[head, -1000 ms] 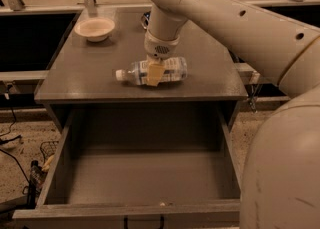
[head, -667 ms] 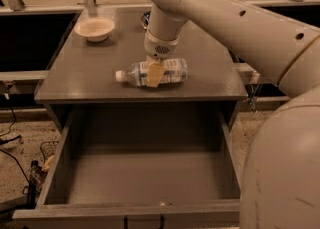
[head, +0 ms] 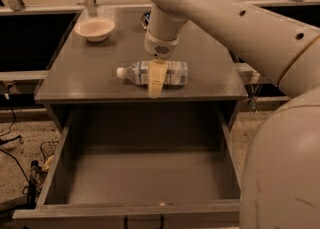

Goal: Pick blue plastic bottle from top drawer and place on counter

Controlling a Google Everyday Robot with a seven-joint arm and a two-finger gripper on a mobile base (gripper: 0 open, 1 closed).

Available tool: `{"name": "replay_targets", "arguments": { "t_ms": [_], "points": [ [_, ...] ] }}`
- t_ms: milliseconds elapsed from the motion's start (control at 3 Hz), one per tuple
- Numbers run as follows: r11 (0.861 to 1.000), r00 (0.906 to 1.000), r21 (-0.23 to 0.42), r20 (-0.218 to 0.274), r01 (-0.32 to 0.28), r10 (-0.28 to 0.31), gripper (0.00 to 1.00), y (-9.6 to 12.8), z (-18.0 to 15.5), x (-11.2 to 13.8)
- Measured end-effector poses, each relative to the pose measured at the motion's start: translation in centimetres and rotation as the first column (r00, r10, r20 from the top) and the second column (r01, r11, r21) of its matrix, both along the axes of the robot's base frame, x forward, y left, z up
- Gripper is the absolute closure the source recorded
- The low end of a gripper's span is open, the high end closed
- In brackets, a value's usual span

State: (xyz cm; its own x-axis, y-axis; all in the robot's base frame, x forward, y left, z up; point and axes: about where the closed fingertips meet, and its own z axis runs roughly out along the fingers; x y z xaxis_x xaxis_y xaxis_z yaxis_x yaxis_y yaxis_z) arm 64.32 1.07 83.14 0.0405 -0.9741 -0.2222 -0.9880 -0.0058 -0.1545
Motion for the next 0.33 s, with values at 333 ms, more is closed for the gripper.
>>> {"name": "replay_targets", "arguments": {
  "t_ms": [333],
  "points": [
    [1.0, 1.0, 0.0, 0.0, 0.0, 0.0, 0.0, 0.0, 0.0, 0.0]
  ]
}}
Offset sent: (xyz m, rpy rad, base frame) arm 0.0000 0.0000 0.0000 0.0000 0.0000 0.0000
